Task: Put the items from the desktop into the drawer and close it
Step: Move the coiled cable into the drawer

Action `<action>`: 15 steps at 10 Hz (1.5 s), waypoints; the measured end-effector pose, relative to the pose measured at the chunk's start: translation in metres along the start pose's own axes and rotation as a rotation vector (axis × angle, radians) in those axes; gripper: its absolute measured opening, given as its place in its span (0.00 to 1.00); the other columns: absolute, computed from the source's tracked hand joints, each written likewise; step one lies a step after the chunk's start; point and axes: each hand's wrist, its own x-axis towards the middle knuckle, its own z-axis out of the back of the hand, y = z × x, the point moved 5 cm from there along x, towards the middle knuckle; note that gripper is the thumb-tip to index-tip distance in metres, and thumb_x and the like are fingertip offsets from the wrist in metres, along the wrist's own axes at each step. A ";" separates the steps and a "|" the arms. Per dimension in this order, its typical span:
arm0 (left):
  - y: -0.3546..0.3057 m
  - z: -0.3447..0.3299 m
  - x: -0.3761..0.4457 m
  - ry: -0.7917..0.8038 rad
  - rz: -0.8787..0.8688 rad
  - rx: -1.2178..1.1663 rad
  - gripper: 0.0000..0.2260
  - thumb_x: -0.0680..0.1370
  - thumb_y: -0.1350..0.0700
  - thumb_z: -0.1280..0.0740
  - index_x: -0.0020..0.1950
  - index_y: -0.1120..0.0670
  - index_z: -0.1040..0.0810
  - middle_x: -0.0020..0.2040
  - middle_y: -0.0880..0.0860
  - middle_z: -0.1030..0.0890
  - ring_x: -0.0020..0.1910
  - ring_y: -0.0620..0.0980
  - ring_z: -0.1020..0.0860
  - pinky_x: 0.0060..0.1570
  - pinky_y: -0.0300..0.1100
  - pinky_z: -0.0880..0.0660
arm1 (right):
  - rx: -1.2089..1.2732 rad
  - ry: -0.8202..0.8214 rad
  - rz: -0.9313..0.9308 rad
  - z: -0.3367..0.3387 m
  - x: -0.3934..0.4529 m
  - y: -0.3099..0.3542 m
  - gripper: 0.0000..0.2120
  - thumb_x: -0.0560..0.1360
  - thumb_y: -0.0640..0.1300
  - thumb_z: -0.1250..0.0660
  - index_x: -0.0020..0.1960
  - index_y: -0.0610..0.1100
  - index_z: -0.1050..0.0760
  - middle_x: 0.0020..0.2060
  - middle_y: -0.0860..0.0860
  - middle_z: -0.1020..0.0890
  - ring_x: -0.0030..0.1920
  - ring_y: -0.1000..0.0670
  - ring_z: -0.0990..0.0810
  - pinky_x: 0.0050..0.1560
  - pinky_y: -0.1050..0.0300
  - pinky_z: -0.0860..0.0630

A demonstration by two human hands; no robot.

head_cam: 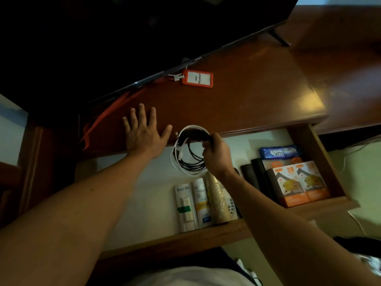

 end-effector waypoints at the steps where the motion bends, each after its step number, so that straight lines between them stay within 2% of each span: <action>1: 0.000 0.001 0.000 0.002 0.001 -0.005 0.39 0.78 0.29 0.56 0.83 0.51 0.49 0.83 0.59 0.52 0.81 0.63 0.54 0.77 0.63 0.57 | -0.048 0.085 -0.022 -0.014 -0.014 -0.016 0.11 0.79 0.34 0.44 0.56 0.43 0.27 0.46 0.48 0.21 0.42 0.49 0.24 0.35 0.56 0.29; 2: 0.000 0.002 -0.001 0.002 -0.003 -0.007 0.39 0.78 0.29 0.57 0.83 0.51 0.50 0.83 0.59 0.53 0.81 0.63 0.55 0.77 0.63 0.57 | -0.082 0.133 -0.056 -0.025 -0.016 -0.025 0.10 0.77 0.32 0.45 0.54 0.42 0.29 0.46 0.46 0.21 0.43 0.45 0.25 0.37 0.53 0.30; 3: 0.000 0.000 0.000 -0.002 0.000 -0.004 0.39 0.78 0.28 0.57 0.83 0.51 0.49 0.83 0.59 0.52 0.81 0.63 0.54 0.77 0.63 0.57 | -0.103 0.154 -0.092 -0.034 -0.014 -0.029 0.12 0.76 0.30 0.45 0.55 0.39 0.28 0.46 0.46 0.23 0.42 0.46 0.27 0.34 0.56 0.32; 5: 0.000 -0.001 0.001 -0.009 -0.006 -0.008 0.39 0.78 0.28 0.57 0.83 0.51 0.49 0.83 0.59 0.51 0.81 0.63 0.53 0.77 0.64 0.56 | -0.128 0.202 -0.172 -0.045 -0.015 -0.043 0.17 0.74 0.28 0.45 0.60 0.38 0.28 0.48 0.45 0.22 0.47 0.44 0.25 0.43 0.53 0.28; 6: 0.000 -0.001 0.002 -0.004 -0.005 0.003 0.39 0.78 0.28 0.58 0.83 0.51 0.49 0.83 0.59 0.51 0.81 0.63 0.54 0.77 0.64 0.56 | -0.113 0.176 -0.202 -0.047 -0.005 -0.043 0.17 0.74 0.27 0.44 0.60 0.37 0.28 0.48 0.46 0.24 0.47 0.45 0.26 0.43 0.55 0.30; 7: 0.000 -0.001 0.002 -0.010 -0.007 0.009 0.40 0.78 0.29 0.58 0.83 0.51 0.49 0.83 0.60 0.51 0.81 0.63 0.53 0.77 0.64 0.55 | -0.162 0.160 -0.205 -0.051 0.011 -0.041 0.15 0.75 0.29 0.42 0.61 0.36 0.28 0.50 0.46 0.25 0.48 0.46 0.27 0.44 0.55 0.31; 9: 0.000 -0.003 0.003 -0.020 -0.012 0.007 0.39 0.78 0.29 0.56 0.83 0.51 0.48 0.83 0.60 0.50 0.81 0.64 0.52 0.77 0.65 0.54 | -0.247 0.143 -0.244 -0.065 0.030 -0.048 0.12 0.76 0.31 0.39 0.59 0.34 0.28 0.55 0.38 0.21 0.53 0.39 0.23 0.44 0.55 0.31; 11: -0.001 -0.002 0.002 -0.034 -0.013 0.017 0.39 0.78 0.29 0.55 0.82 0.52 0.47 0.82 0.60 0.49 0.80 0.65 0.51 0.76 0.65 0.53 | -0.343 0.184 -0.247 -0.077 0.030 -0.053 0.15 0.77 0.32 0.41 0.63 0.33 0.31 0.59 0.36 0.24 0.57 0.37 0.24 0.51 0.51 0.28; 12: -0.001 -0.001 0.002 -0.038 -0.012 0.017 0.38 0.78 0.30 0.55 0.82 0.52 0.47 0.82 0.60 0.49 0.80 0.65 0.50 0.76 0.65 0.53 | -0.531 0.221 -0.199 -0.074 0.029 -0.054 0.17 0.77 0.36 0.40 0.65 0.35 0.32 0.61 0.37 0.26 0.60 0.37 0.27 0.59 0.46 0.28; 13: -0.001 0.000 0.002 -0.043 -0.016 0.019 0.38 0.78 0.30 0.55 0.82 0.52 0.46 0.82 0.60 0.48 0.80 0.65 0.50 0.76 0.65 0.52 | -0.738 0.214 -0.138 -0.071 0.026 -0.049 0.19 0.76 0.42 0.40 0.67 0.38 0.32 0.63 0.39 0.30 0.63 0.37 0.31 0.61 0.43 0.31; 14: -0.002 0.000 0.002 -0.043 -0.015 0.022 0.38 0.78 0.30 0.55 0.82 0.52 0.46 0.82 0.60 0.48 0.80 0.65 0.50 0.76 0.66 0.51 | -0.759 0.188 -0.034 -0.078 0.024 -0.039 0.24 0.78 0.52 0.42 0.70 0.41 0.36 0.66 0.40 0.32 0.64 0.37 0.34 0.62 0.40 0.34; 15: -0.001 0.000 0.002 -0.040 -0.013 0.022 0.38 0.78 0.30 0.55 0.82 0.52 0.46 0.82 0.60 0.48 0.80 0.65 0.50 0.76 0.66 0.51 | -0.820 0.303 0.125 -0.097 0.023 -0.029 0.32 0.78 0.66 0.48 0.75 0.50 0.41 0.73 0.41 0.37 0.71 0.35 0.39 0.68 0.36 0.38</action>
